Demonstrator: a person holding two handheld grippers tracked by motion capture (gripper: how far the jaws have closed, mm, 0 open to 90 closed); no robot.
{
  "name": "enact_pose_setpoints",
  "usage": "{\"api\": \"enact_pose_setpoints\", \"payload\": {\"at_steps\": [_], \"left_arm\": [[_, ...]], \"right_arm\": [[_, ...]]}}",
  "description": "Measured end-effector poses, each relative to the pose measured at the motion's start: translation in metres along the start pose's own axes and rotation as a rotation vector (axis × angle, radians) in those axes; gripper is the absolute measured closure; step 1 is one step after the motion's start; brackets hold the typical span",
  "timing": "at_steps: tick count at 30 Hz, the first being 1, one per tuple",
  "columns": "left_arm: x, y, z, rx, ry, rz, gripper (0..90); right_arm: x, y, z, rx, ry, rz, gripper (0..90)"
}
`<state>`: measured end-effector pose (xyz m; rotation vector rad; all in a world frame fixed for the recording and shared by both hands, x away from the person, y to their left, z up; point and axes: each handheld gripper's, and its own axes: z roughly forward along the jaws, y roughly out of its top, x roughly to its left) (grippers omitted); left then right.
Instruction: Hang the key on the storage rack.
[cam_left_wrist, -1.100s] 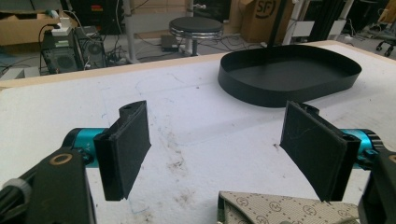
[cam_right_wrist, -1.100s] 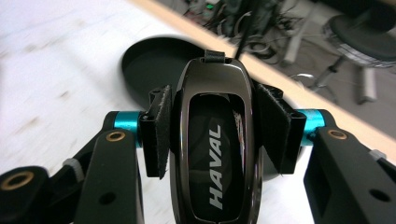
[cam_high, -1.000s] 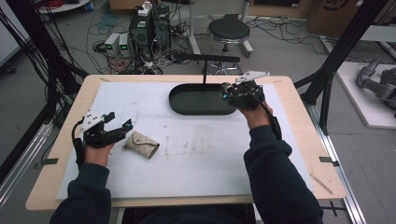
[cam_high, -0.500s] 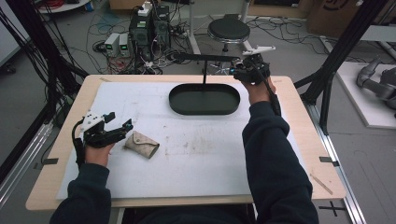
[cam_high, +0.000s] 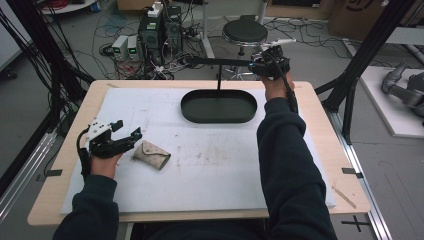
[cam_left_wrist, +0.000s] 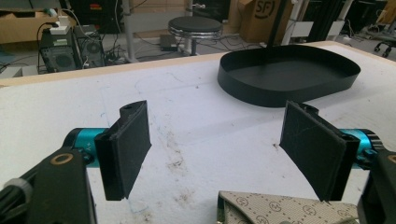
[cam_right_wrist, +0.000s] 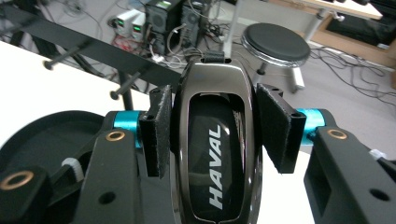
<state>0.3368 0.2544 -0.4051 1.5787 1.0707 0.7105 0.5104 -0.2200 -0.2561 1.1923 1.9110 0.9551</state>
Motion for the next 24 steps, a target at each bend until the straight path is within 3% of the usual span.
{"api": "enact_pose_setpoints", "payload": {"at_steps": [5,9,13,21,24], "left_arm": [[0.0,0.0,-0.001,-0.001,0.0,0.001,24.1],[0.0,0.0,0.0,0.001,0.0,0.002,24.1],[0.0,0.0,0.0,0.002,0.001,0.001,24.1],[0.0,0.0,-0.001,0.001,0.002,0.001,24.1],[0.0,0.0,-0.001,0.002,0.001,0.002,24.1]], "right_arm": [[-0.008,-0.008,0.005,0.039,-0.032,0.013,49.6],[-0.013,-0.022,0.011,0.071,-0.052,-0.008,49.5],[-0.014,-0.044,0.022,0.119,-0.039,0.0,49.5],[-0.005,-0.055,0.04,0.187,-0.035,-0.004,49.3],[0.0,-0.062,0.05,0.196,-0.002,0.044,49.3]]}}
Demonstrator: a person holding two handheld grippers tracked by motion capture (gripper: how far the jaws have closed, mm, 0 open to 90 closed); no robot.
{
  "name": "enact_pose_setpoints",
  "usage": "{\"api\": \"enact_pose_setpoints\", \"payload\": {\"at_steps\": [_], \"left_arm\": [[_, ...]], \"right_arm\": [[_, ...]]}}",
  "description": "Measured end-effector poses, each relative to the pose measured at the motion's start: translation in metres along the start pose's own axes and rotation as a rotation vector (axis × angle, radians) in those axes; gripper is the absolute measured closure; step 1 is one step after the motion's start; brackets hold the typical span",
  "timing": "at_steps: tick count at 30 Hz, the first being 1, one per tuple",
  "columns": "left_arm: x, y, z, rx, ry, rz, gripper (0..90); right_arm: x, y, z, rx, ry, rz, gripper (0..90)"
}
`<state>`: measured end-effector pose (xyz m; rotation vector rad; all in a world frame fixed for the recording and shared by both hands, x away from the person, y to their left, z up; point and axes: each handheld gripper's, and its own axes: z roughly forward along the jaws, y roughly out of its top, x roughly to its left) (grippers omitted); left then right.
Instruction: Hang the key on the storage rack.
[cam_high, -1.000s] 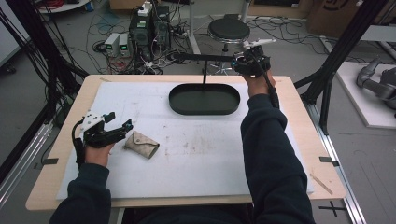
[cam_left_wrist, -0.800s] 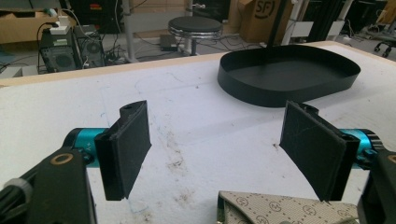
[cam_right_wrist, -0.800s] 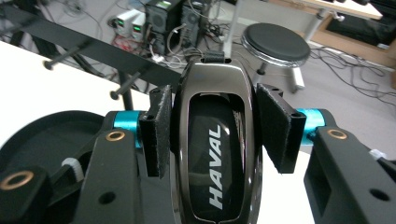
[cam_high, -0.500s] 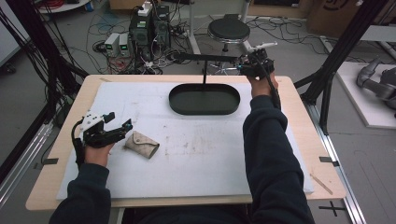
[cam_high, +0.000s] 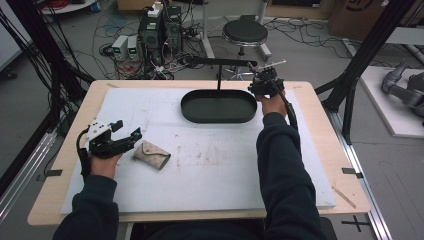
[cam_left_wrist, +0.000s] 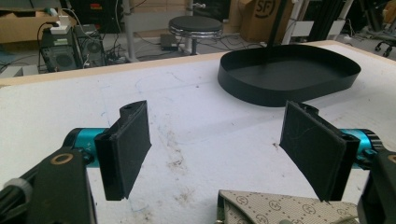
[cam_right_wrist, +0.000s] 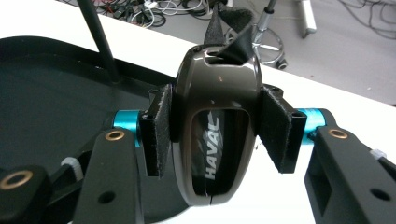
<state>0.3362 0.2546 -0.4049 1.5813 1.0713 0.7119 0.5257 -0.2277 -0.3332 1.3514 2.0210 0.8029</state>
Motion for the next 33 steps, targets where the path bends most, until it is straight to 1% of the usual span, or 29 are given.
{"api": "enact_pose_setpoints", "payload": {"at_steps": [1,2,3,5,7,9,11,13,14,17,19,20,21,22,23,25,26,27,29,30,31,32,33], "left_arm": [[0.0,0.0,0.0,0.002,0.0,0.001,24.1],[0.0,0.0,0.0,0.002,0.0,0.001,24.1],[0.0,0.0,0.0,0.001,0.0,0.001,24.1],[0.0,0.0,0.0,-0.003,0.001,-0.003,24.1],[0.001,-0.001,-0.001,0.0,0.004,-0.003,24.1],[0.001,-0.001,-0.001,0.0,0.006,-0.005,24.1],[0.001,-0.002,-0.001,0.0,0.006,-0.004,24.1],[0.001,-0.002,-0.001,-0.001,0.004,-0.005,24.1],[0.001,-0.002,-0.001,0.0,0.004,-0.004,24.1],[0.0,-0.001,-0.001,-0.002,0.003,-0.002,24.1],[0.0,-0.002,-0.001,-0.002,0.002,-0.001,24.1],[0.0,-0.002,-0.001,-0.002,0.001,0.0,24.1],[0.0,-0.002,-0.001,-0.001,0.001,-0.001,24.1],[-0.001,-0.002,-0.001,-0.002,-0.002,0.0,24.1],[-0.001,-0.002,-0.001,0.0,-0.004,-0.001,24.1],[0.0,-0.002,0.0,0.0,-0.013,0.001,24.1],[0.0,-0.002,0.0,0.001,-0.015,-0.004,23.9],[0.0,-0.002,0.001,-0.003,-0.017,-0.007,23.9],[0.0,-0.002,0.001,-0.008,-0.022,-0.012,23.0],[0.0,-0.002,0.001,-0.008,-0.025,-0.012,22.9],[0.0,-0.002,0.001,-0.011,-0.027,-0.016,22.4],[0.0,-0.003,0.001,-0.013,-0.029,-0.018,21.7],[0.0,-0.003,0.001,-0.011,-0.034,-0.017,21.5]], "right_arm": [[0.0,0.0,0.0,0.0,0.0,0.0,49.3],[0.003,-0.001,0.005,0.004,0.013,0.014,49.3],[0.003,-0.001,0.005,0.004,0.013,0.014,49.3],[0.005,-0.002,0.01,0.003,0.028,0.034,49.2],[0.005,-0.002,0.014,-0.003,0.033,0.054,49.2],[0.005,-0.003,0.016,-0.007,0.034,0.064,48.8],[0.005,-0.003,0.017,-0.006,0.027,0.059,48.2],[0.005,-0.002,0.015,-0.019,0.032,0.059,47.6],[0.005,-0.001,0.013,-0.028,0.03,0.05,46.5],[0.002,0.001,0.005,-0.05,0.036,0.039,45.8],[-0.001,0.001,-0.002,-0.057,0.038,0.022,44.3],[-0.004,0.001,-0.007,-0.058,0.044,0.016,41.9],[-0.006,0.0,-0.01,-0.061,0.053,0.012,40.3],[-0.008,-0.002,-0.015,-0.056,0.073,0.014,38.6],[-0.011,-0.004,-0.02,-0.042,0.097,-0.001,36.7],[-0.014,-0.008,-0.029,-0.03,0.108,-0.019,31.4],[-0.019,-0.014,-0.039,-0.029,0.132,-0.031,28.3],[-0.019,-0.014,-0.039,-0.029,0.132,-0.031,28.3],[-0.022,-0.025,-0.051,-0.096,0.126,-0.081,28.2],[-0.025,-0.032,-0.056,-0.11,0.118,-0.098,27.0],[-0.028,-0.039,-0.06,-0.121,0.135,-0.1,24.0],[-0.032,-0.047,-0.064,-0.109,0.142,-0.095,20.2],[-0.033,-0.053,-0.066,-0.117,0.142,-0.098,20.0]]}}
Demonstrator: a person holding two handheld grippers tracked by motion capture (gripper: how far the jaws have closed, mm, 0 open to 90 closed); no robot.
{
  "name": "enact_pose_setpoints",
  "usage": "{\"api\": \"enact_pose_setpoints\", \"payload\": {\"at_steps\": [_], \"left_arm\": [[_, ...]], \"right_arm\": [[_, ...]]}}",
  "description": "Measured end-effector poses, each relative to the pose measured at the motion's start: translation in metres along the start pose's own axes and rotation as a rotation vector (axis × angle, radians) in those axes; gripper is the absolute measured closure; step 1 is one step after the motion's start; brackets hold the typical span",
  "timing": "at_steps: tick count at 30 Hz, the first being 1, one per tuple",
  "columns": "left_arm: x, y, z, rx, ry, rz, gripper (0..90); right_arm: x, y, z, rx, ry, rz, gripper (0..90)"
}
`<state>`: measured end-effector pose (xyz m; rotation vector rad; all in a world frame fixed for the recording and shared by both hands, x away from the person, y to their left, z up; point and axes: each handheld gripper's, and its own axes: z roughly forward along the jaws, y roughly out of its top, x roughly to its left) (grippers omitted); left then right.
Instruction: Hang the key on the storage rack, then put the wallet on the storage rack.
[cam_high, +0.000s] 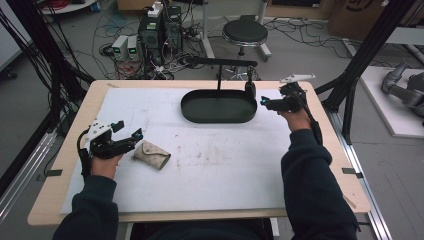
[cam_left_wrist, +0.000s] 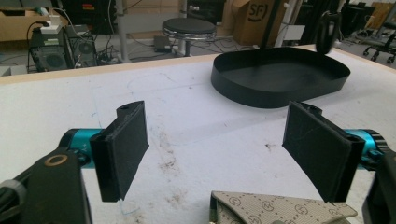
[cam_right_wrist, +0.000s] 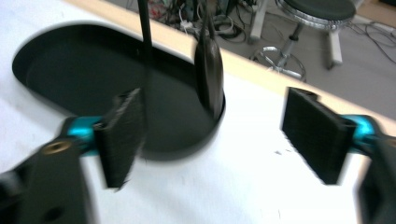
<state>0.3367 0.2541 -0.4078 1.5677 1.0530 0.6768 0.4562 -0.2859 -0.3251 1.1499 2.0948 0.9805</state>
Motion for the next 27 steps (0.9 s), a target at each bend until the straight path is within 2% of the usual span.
{"api": "enact_pose_setpoints", "payload": {"at_steps": [1,2,5,8,9,11,15,20,27], "left_arm": [[0.0,0.0,0.0,0.003,-0.005,0.003,21.4],[0.0,0.0,0.0,0.002,-0.007,0.003,21.4],[-0.001,-0.001,0.001,0.006,-0.011,0.002,21.4],[-0.001,0.0,0.001,0.006,-0.007,0.005,21.4],[-0.001,0.0,0.0,0.005,-0.007,0.007,21.4],[-0.002,0.0,0.0,0.002,-0.005,0.007,21.4],[-0.003,0.001,-0.002,-0.001,0.001,0.013,21.4],[-0.004,0.001,-0.002,-0.008,-0.002,0.014,21.4],[-0.004,0.001,-0.002,-0.006,-0.008,0.011,21.4]], "right_arm": [[0.0,-0.015,-0.009,-0.006,0.02,-0.006,20.0],[0.0,-0.015,-0.009,-0.006,0.02,-0.006,20.0],[0.006,-0.039,-0.02,-0.038,0.061,-0.02,19.8],[0.018,-0.066,-0.03,-0.069,0.073,-0.046,19.8],[0.018,-0.066,-0.03,-0.069,0.073,-0.046,19.8],[0.024,-0.079,-0.033,-0.083,0.062,-0.038,19.8],[0.025,-0.087,-0.033,-0.082,0.062,-0.029,19.8],[0.026,-0.086,-0.036,-0.097,0.056,-0.026,19.8],[0.028,-0.089,-0.036,-0.086,0.054,-0.034,19.9]]}}
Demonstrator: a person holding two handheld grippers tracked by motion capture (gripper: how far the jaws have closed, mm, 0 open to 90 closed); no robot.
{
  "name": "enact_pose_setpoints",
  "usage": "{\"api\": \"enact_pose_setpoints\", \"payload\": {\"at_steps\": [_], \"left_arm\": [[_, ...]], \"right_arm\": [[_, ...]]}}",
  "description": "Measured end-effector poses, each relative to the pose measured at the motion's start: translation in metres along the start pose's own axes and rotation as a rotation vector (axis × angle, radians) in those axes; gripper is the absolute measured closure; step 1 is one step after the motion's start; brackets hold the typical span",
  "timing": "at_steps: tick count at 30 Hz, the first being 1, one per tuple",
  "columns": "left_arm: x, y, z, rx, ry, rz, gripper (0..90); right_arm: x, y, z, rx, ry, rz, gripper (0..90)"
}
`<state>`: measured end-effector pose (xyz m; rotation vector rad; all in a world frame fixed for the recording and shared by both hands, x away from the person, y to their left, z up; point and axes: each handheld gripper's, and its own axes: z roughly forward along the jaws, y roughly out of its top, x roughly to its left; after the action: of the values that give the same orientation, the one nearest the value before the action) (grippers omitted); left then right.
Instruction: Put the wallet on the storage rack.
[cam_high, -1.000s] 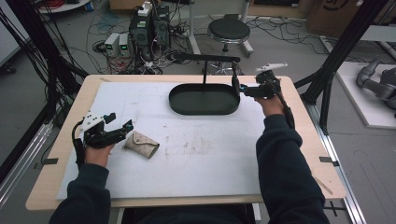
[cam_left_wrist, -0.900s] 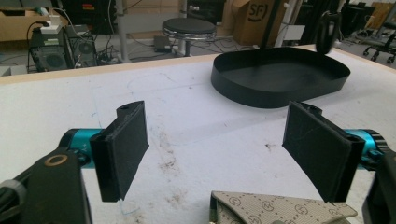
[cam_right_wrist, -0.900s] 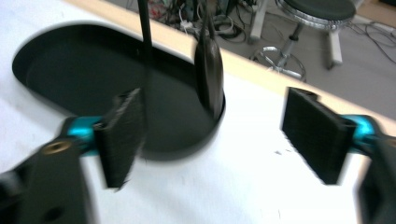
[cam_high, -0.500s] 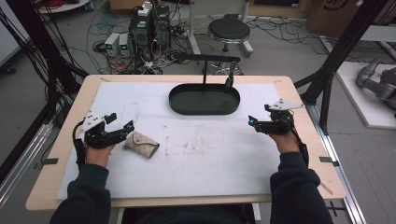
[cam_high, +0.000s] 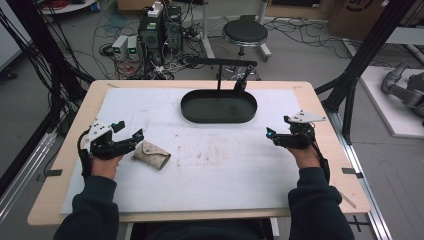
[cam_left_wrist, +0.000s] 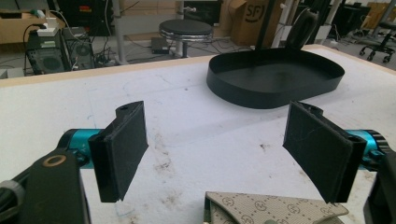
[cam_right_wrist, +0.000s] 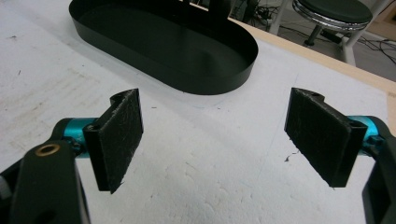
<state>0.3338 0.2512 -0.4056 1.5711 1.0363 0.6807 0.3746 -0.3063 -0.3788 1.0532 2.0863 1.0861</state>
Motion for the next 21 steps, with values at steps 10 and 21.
{"api": "enact_pose_setpoints", "payload": {"at_steps": [10,21], "left_arm": [[-0.002,0.0001,0.0023,0.015,-0.005,0.002,21.4],[-0.0047,0.0018,0.0016,0.037,-0.045,0.0,21.4]], "right_arm": [[0.0001,-0.0024,-0.0013,0.001,0.004,-0.002,19.8],[0.001,-0.0038,-0.0047,0.0,0.016,-0.001,19.9]]}}
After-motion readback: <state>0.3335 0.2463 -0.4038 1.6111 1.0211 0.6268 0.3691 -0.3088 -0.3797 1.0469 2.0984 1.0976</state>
